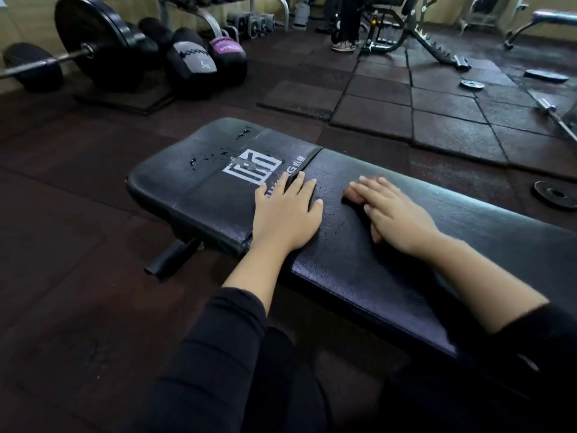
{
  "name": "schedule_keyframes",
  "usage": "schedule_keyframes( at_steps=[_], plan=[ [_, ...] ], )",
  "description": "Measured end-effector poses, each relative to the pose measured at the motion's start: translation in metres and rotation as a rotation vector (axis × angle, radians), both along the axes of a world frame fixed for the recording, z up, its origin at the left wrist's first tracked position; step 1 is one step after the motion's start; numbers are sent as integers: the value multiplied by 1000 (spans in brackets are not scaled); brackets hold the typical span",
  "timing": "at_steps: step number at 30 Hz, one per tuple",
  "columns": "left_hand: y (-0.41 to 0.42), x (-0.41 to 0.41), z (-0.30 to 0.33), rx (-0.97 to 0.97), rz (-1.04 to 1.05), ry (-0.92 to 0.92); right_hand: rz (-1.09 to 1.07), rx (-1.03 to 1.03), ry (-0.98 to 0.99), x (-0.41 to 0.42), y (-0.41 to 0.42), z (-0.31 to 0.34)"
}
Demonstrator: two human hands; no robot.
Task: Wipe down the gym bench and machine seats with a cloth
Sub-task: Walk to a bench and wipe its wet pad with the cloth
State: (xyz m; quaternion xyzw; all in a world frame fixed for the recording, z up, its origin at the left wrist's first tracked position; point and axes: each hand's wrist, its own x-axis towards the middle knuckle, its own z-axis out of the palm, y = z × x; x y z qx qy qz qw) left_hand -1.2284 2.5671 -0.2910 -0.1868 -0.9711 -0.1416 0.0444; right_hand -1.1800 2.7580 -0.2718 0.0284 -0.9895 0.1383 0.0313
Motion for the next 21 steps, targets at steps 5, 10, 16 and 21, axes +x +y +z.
schedule_keyframes(
  at_steps=[5, 10, 16, 21],
  plan=[
    [-21, 11, 9, 122, -95, -7, 128, 29, 56, 53, -23, -9],
    [-76, 6, 8, 38, -36, 25, 97, 24, 59, 56, -24, -12],
    [-95, 5, -12, 23, -35, 89, 121, -104, -7, 55, -22, -2],
    [-93, 6, -14, 43, -14, 123, 31, -57, -6, 30, -36, 1]
  ],
)
